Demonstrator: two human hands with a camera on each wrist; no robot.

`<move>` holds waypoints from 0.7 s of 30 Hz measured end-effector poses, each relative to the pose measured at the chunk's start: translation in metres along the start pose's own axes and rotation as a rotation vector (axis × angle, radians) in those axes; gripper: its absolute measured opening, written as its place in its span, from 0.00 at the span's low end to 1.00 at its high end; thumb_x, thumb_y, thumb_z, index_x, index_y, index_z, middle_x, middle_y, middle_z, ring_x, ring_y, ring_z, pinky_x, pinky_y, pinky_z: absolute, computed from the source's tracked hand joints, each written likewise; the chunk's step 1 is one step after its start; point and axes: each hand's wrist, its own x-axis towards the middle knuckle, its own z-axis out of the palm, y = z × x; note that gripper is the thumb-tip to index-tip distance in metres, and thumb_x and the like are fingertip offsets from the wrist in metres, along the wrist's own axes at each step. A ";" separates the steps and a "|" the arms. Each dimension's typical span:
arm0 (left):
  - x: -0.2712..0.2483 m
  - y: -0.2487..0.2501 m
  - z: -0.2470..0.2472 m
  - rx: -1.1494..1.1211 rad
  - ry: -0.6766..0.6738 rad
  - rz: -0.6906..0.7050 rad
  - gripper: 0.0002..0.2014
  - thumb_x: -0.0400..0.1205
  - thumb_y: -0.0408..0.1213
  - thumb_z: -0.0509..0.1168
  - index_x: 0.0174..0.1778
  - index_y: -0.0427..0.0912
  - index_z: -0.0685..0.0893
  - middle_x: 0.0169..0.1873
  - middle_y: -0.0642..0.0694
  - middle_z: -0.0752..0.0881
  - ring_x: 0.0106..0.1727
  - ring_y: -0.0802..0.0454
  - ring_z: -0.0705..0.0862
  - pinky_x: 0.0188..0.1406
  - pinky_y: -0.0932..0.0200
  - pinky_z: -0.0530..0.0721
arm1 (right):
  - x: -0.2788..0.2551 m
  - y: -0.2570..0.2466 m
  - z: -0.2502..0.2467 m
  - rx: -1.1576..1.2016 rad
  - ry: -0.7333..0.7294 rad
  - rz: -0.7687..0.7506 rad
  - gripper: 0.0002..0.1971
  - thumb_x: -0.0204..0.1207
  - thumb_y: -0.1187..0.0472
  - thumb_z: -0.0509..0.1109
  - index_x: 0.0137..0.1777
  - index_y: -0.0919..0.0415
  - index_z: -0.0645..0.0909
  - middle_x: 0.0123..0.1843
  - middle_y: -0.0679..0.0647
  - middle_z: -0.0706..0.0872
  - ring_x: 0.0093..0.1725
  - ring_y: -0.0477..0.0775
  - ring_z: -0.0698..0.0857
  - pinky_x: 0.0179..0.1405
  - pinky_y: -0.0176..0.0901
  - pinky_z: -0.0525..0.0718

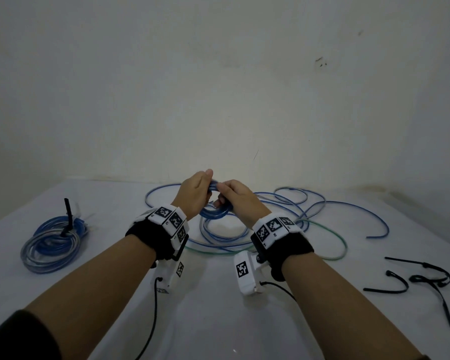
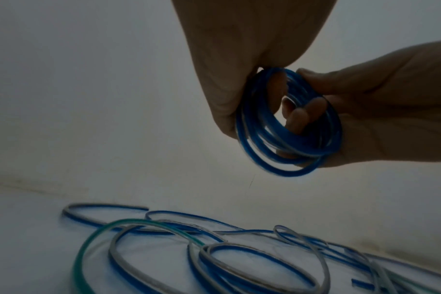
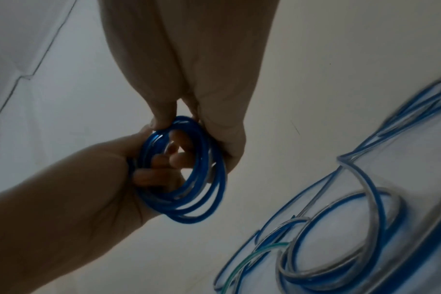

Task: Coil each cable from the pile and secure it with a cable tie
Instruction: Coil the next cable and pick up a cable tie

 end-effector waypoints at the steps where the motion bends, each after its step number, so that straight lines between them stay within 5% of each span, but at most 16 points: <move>1: 0.000 0.001 0.001 -0.020 0.026 0.005 0.17 0.88 0.45 0.49 0.44 0.35 0.73 0.26 0.45 0.76 0.26 0.51 0.73 0.29 0.58 0.74 | 0.000 -0.001 0.002 0.047 0.034 0.000 0.09 0.85 0.59 0.59 0.44 0.60 0.73 0.33 0.53 0.76 0.34 0.51 0.79 0.48 0.53 0.78; 5: 0.006 0.000 0.004 -0.079 0.158 -0.034 0.16 0.87 0.50 0.47 0.53 0.40 0.70 0.43 0.47 0.79 0.46 0.49 0.80 0.56 0.50 0.77 | 0.006 -0.001 0.001 0.206 0.226 -0.011 0.09 0.86 0.59 0.57 0.45 0.61 0.72 0.30 0.52 0.72 0.30 0.49 0.75 0.50 0.55 0.78; 7: 0.010 -0.001 0.003 -0.108 0.203 -0.102 0.18 0.86 0.53 0.46 0.56 0.41 0.69 0.50 0.46 0.79 0.53 0.49 0.79 0.61 0.49 0.76 | 0.010 -0.002 -0.004 0.290 0.326 -0.002 0.10 0.86 0.58 0.55 0.45 0.60 0.71 0.29 0.51 0.71 0.30 0.49 0.75 0.51 0.53 0.77; 10: 0.010 0.000 0.000 -0.137 0.064 -0.251 0.23 0.85 0.56 0.48 0.60 0.39 0.70 0.54 0.43 0.80 0.53 0.48 0.81 0.53 0.51 0.80 | 0.014 -0.005 -0.010 0.452 0.412 0.000 0.12 0.87 0.59 0.52 0.43 0.61 0.70 0.30 0.52 0.69 0.30 0.49 0.73 0.50 0.51 0.77; 13: 0.000 0.003 0.008 -0.131 -0.139 -0.293 0.13 0.87 0.44 0.53 0.58 0.37 0.72 0.49 0.43 0.80 0.46 0.51 0.83 0.44 0.58 0.82 | 0.016 -0.006 -0.010 0.583 0.434 0.015 0.13 0.88 0.59 0.51 0.43 0.62 0.70 0.31 0.54 0.68 0.29 0.50 0.73 0.40 0.45 0.77; 18: 0.001 -0.003 0.010 -0.166 -0.043 -0.233 0.11 0.88 0.31 0.50 0.56 0.35 0.77 0.34 0.43 0.81 0.30 0.56 0.83 0.39 0.59 0.85 | 0.010 -0.005 -0.009 0.685 0.386 0.042 0.10 0.88 0.61 0.51 0.47 0.61 0.70 0.32 0.54 0.70 0.29 0.51 0.72 0.36 0.45 0.78; 21: 0.002 -0.007 0.006 -0.121 -0.053 -0.218 0.11 0.87 0.31 0.51 0.56 0.35 0.79 0.34 0.42 0.82 0.31 0.54 0.84 0.37 0.60 0.88 | 0.007 -0.007 -0.011 0.647 0.349 0.037 0.10 0.87 0.62 0.52 0.46 0.61 0.71 0.32 0.54 0.71 0.25 0.48 0.72 0.33 0.43 0.77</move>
